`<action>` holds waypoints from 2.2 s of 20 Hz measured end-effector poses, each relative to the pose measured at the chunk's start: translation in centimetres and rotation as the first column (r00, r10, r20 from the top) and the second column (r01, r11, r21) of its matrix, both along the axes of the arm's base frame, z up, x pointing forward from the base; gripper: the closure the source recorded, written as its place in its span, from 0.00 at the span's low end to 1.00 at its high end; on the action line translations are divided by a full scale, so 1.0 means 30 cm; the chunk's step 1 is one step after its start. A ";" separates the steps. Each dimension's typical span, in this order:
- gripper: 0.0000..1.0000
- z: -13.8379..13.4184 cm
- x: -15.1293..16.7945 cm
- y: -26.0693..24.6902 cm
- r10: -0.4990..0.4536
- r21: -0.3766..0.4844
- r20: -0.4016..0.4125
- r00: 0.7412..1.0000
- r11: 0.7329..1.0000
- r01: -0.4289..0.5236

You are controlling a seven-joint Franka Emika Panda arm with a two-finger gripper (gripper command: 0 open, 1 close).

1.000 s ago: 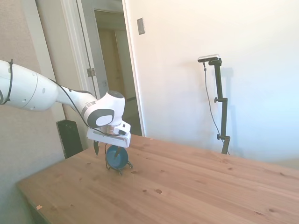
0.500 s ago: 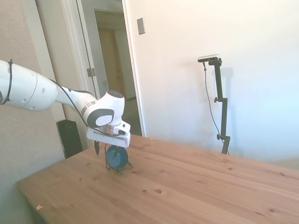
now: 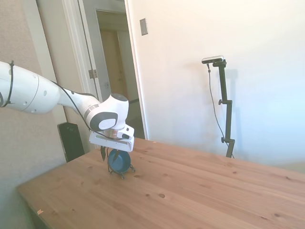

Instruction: Unload the bowl

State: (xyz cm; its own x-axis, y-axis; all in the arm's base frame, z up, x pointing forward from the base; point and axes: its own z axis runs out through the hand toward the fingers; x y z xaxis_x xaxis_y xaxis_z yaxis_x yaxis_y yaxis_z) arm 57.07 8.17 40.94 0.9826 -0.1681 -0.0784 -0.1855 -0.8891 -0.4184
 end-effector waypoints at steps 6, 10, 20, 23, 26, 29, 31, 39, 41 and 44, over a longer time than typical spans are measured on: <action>1.00 0.003 -0.002 -0.031 0.018 0.043 -0.031 0.999 0.999 -0.016; 1.00 0.010 0.010 -0.045 0.023 0.048 -0.031 0.999 0.999 -0.021; 1.00 0.038 0.055 -0.157 0.090 0.182 -0.093 0.992 0.981 -0.072; 1.00 0.072 0.053 -0.190 0.100 0.210 -0.092 0.991 0.975 -0.079; 1.00 0.110 0.044 -0.196 0.106 0.212 -0.076 0.991 0.973 -0.088; 1.00 0.147 0.019 -0.194 0.107 0.209 -0.060 0.992 0.974 -0.092; 1.00 0.167 -0.016 -0.191 0.107 0.195 -0.053 0.993 0.976 -0.095; 1.00 0.163 -0.279 -0.113 0.044 -0.044 -0.048 0.998 0.998 -0.046; 1.00 0.152 -0.344 -0.100 0.017 -0.097 -0.054 0.998 0.995 -0.022; 1.00 0.130 -0.415 -0.118 -0.032 -0.187 -0.067 0.997 0.982 0.019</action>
